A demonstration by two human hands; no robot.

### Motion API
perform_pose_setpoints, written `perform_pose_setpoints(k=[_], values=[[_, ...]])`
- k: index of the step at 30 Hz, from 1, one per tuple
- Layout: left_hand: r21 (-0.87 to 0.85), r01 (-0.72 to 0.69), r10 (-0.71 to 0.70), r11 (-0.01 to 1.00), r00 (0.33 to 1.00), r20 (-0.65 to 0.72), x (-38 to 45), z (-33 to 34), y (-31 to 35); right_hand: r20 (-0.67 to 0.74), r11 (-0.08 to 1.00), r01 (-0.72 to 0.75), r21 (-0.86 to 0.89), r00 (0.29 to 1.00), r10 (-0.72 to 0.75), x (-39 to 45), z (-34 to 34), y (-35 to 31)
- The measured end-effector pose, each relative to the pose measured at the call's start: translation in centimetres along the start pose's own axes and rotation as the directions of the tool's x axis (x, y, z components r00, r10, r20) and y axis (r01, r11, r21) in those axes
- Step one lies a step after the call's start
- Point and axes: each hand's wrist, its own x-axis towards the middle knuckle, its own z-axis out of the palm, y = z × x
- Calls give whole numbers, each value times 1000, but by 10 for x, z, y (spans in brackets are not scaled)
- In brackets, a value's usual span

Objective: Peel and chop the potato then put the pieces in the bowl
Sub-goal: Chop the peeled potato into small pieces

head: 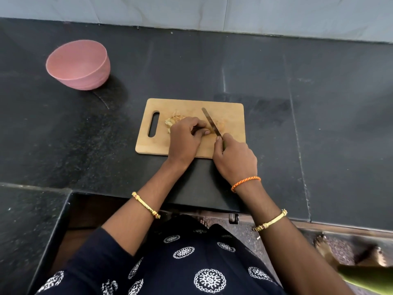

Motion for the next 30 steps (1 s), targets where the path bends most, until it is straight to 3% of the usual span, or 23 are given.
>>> perform_pose_setpoints(k=[16,24,30], values=[[-32,-11,11,999,1000,11,6,-1,-9,-18,989,-32,-145,999,30,4,5,-9],[-45,-16,17,999,1000,22,7,-3,-11,-102,997,-27,-75,995,19,0,7,-4],[-64,9,-6,998,999,42,8,-1,-14,-56,993,-22,-115,998,16,4,4,-6]])
